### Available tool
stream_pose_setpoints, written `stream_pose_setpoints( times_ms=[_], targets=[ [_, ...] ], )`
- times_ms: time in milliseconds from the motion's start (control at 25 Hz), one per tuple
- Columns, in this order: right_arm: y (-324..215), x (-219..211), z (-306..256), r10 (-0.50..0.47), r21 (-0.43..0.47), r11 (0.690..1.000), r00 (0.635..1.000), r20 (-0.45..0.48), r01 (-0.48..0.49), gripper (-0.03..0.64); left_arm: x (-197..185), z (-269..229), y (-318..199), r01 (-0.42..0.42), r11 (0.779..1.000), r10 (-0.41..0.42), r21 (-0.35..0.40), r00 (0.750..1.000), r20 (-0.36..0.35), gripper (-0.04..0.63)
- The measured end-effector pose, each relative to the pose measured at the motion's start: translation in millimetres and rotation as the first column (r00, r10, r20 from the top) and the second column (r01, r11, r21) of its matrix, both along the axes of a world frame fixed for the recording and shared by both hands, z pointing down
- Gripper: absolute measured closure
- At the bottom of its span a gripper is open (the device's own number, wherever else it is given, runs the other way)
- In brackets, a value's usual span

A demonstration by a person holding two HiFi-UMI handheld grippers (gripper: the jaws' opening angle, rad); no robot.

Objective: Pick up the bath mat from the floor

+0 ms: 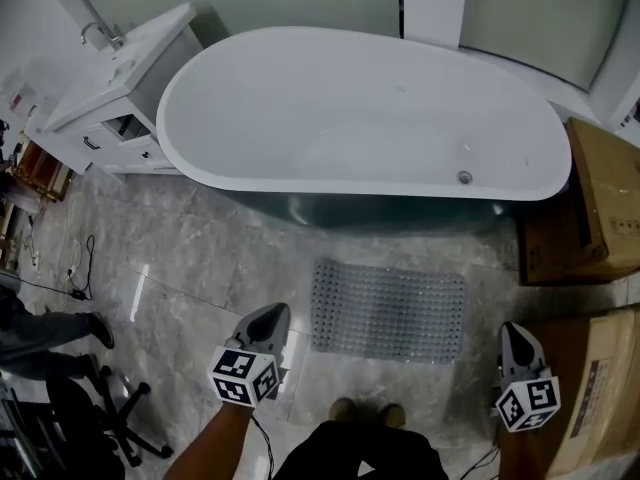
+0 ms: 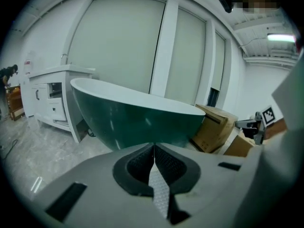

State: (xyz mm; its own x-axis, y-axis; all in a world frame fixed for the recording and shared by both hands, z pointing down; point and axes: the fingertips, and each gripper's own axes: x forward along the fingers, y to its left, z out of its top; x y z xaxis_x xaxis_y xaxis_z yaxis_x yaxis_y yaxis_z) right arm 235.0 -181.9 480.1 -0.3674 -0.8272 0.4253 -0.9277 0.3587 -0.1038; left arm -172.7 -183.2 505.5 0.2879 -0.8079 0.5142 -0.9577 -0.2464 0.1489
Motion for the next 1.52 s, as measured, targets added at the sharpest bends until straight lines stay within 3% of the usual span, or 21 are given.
stream_pose_setpoints(
  times_ms=[600, 840, 960, 1080, 1240, 1520],
  targets=[
    [-14.9, 20.2, 262.0, -0.023, -0.146, 0.989, 0.999, -0.049, 0.015, 0.609, -25.8, 267.2, -8.0, 0.049, 0.978, -0.045, -0.202, 0.999, 0.028, 0.581],
    [-16.5, 37.8, 354.9, -0.020, -0.198, 0.980, 0.998, -0.057, 0.009, 0.567, -34.7, 363.0, -7.7, 0.058, 0.961, -0.049, -0.271, 0.998, 0.041, 0.578],
    [-15.0, 43.0, 397.2, -0.026, -0.234, 0.972, 0.998, -0.059, 0.011, 0.536, -36.8, 403.5, -5.7, 0.045, 0.949, -0.039, -0.310, 0.999, 0.026, 0.492],
    [-14.5, 47.9, 439.2, -0.026, -0.276, 0.961, 0.998, -0.056, 0.009, 0.483, -38.0, 446.8, -2.7, 0.026, 0.931, -0.022, -0.363, 1.000, 0.013, 0.440],
    [-16.5, 59.0, 493.9, -0.007, -0.330, 0.944, 0.998, -0.064, -0.015, 0.409, -46.2, 505.0, 1.5, 0.030, 0.889, -0.040, -0.457, 0.999, -0.014, 0.359],
    [-20.2, 89.2, 569.0, 0.081, -0.430, 0.897, 0.993, -0.081, -0.108, 0.301, -61.6, 567.4, 4.7, 0.048, 0.836, -0.059, -0.547, 0.998, -0.003, 0.311]
  ],
)
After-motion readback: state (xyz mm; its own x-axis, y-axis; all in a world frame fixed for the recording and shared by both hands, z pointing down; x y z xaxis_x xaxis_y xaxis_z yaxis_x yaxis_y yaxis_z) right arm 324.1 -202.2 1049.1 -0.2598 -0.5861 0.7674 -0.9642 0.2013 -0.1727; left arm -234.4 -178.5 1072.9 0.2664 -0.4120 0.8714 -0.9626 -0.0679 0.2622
